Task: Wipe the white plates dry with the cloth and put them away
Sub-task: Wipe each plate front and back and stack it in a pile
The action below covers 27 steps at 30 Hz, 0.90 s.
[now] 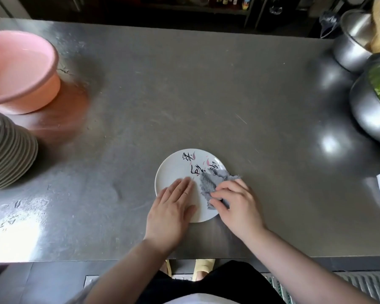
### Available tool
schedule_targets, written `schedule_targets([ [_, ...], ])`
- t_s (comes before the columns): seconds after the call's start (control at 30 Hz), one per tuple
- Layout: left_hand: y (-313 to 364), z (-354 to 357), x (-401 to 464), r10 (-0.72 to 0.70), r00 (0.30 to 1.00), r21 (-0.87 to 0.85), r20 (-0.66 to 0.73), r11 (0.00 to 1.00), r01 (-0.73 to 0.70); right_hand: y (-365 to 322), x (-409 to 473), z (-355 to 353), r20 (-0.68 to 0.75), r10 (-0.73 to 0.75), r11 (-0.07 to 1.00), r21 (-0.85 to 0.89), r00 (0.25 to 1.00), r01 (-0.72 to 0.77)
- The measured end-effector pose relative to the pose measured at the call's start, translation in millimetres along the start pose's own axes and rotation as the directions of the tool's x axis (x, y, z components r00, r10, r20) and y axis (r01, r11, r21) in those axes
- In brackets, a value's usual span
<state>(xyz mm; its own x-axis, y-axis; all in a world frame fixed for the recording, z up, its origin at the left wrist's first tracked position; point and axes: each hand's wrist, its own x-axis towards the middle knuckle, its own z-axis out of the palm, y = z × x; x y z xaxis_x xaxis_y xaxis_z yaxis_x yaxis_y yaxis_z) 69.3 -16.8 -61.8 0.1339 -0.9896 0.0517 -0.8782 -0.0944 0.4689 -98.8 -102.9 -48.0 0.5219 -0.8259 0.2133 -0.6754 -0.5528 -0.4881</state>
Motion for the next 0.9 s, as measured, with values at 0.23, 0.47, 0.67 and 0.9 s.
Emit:
schedule_targets([
  [0.23, -49, -26, 28, 0.183, 0.953, 0.103, 0.243, 0.972, -0.213, -5, 6, 3, 0.003, 0.051, 0.999, 0.019, 0.999, -0.051],
  [0.47, -18, -17, 11, -0.327, 0.943, -0.119, -0.062, 0.94, 0.318, -22, -6, 10, -0.003, 0.066, 0.998, 0.021, 0.998, -0.065],
  [0.67, 8, 0, -10, -0.511, 0.858, -0.411, -0.052, 0.794, 0.448, -28, -5, 13, -0.017, 0.106, 0.994, 0.015, 0.994, -0.106],
  [0.9, -26, -15, 14, -0.31, 0.948, -0.349, 0.065, 0.883, 0.313, -1, 15, -1, -0.021, 0.141, 0.99, 0.002, 0.99, -0.141],
])
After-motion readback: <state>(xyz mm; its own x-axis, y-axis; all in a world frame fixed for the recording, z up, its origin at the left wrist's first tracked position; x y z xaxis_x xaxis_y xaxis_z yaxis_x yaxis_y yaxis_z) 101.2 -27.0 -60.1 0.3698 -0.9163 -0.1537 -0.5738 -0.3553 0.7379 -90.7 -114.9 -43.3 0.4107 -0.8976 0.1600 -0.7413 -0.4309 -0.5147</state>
